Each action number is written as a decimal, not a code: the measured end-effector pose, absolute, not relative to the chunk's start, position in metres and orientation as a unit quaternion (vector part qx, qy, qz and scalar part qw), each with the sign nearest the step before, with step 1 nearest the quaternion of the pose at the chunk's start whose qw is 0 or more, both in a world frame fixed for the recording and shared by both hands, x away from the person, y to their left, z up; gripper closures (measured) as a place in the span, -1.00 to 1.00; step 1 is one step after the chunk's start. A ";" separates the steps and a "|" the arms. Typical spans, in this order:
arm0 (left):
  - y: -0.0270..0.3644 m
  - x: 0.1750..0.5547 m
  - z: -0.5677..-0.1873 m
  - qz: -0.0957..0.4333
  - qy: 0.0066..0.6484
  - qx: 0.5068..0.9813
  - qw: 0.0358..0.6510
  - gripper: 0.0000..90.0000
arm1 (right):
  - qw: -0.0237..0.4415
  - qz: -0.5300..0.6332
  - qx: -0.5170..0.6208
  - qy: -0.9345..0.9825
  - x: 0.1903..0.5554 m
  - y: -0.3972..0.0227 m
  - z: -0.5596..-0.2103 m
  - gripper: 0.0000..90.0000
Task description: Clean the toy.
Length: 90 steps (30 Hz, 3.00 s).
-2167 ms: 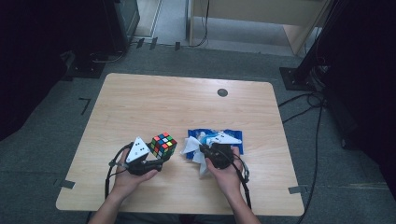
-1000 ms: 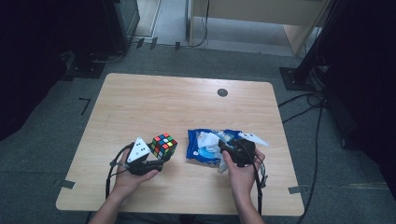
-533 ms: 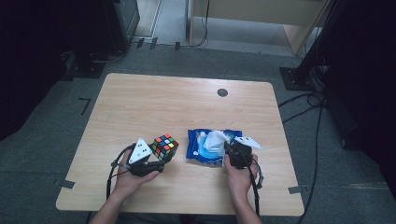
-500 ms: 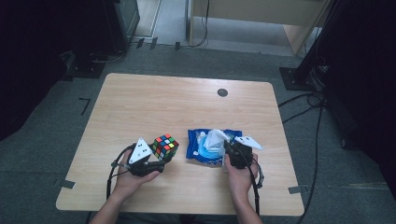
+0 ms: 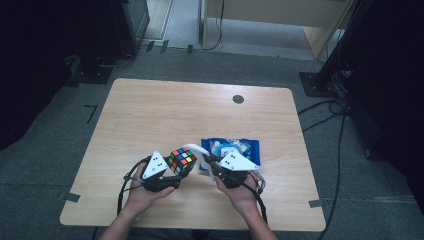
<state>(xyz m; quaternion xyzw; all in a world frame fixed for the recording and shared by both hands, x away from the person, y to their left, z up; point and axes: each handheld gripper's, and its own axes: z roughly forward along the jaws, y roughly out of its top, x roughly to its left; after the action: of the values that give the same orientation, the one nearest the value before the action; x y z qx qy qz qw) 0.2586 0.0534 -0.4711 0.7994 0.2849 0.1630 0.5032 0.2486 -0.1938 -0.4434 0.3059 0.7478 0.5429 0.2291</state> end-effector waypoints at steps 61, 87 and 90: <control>0.062 0.259 -0.469 0.159 0.277 0.790 0.523 -0.24 | 0.089 0.560 0.456 0.686 0.269 -0.225 -0.447 0.93; 0.045 0.251 -0.472 0.173 0.256 0.804 0.507 -0.25 | 0.010 0.551 0.492 0.674 0.252 -0.171 -0.432 -0.47; 0.043 0.250 -0.473 0.174 0.253 0.806 0.505 -0.25 | 0.001 0.542 0.497 0.678 0.254 -0.168 -0.437 -0.41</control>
<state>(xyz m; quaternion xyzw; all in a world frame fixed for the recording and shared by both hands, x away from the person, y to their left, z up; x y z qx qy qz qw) 0.2500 0.0430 -0.4732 0.8063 0.2534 0.1744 0.5052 0.2535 -0.1680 -0.4372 0.4966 0.6776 0.5424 0.0007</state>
